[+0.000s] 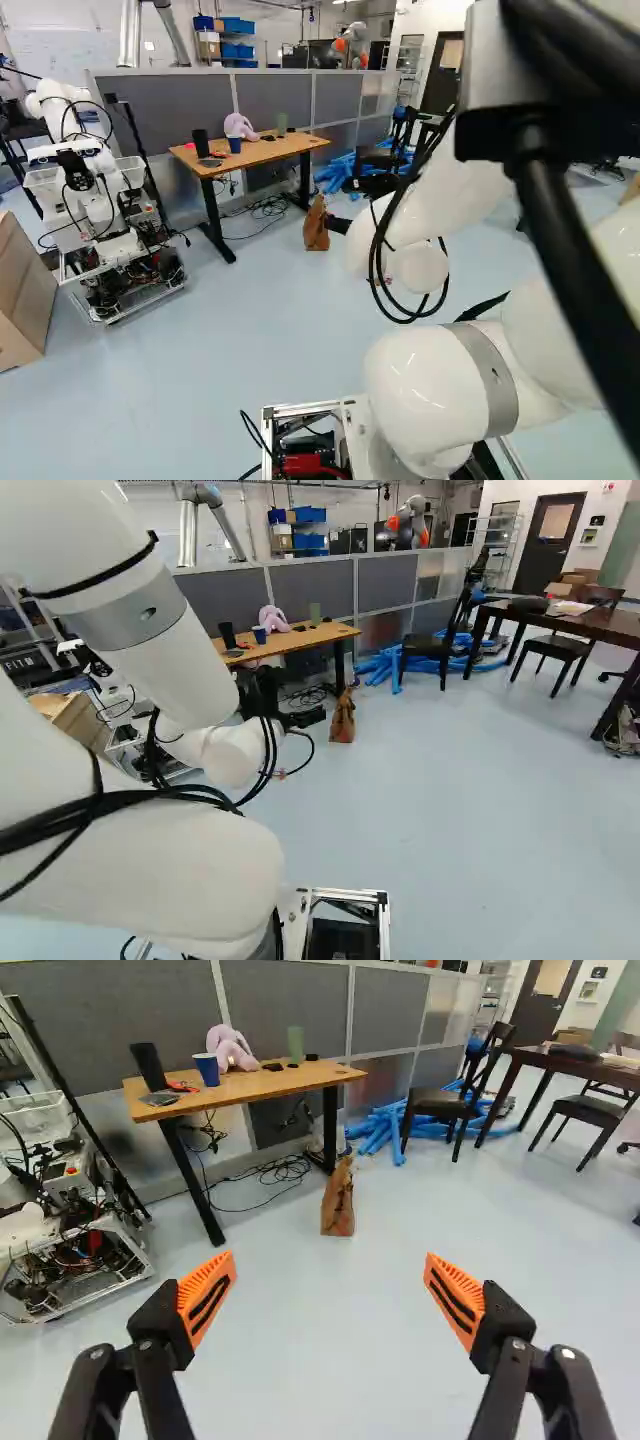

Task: Pick up the bag on the ground and place it on the table

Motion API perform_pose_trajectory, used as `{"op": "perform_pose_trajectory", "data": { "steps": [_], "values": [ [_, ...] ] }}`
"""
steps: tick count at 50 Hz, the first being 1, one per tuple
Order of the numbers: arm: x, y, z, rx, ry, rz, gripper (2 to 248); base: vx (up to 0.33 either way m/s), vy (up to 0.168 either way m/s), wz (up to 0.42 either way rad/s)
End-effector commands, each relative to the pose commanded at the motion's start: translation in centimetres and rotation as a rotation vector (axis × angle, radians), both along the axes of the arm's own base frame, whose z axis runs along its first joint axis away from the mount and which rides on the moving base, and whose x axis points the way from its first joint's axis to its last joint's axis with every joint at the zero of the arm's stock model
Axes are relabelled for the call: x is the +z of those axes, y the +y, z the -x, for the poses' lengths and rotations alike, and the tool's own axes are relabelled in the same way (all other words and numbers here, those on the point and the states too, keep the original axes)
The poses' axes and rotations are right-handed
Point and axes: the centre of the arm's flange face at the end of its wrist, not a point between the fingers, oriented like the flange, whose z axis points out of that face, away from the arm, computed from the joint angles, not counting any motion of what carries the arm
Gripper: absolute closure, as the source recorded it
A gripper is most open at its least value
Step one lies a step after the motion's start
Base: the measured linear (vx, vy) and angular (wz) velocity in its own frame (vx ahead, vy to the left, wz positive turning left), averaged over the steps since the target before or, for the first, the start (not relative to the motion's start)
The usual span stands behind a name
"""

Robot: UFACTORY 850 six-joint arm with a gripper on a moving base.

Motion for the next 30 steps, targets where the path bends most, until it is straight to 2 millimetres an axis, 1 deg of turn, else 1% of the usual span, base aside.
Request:
{"op": "perform_pose_trajectory", "data": {
  "steps": [21, 30],
  "values": [
    [0.0, 0.0, 0.0, 0.0, 0.0, 0.0, 3, 0.128, 0.004, 0.013],
    [0.0, 0.0, 0.0, 0.0, 0.0, 0.0, 3, 0.169, -0.027, 0.016]
  ]
}}
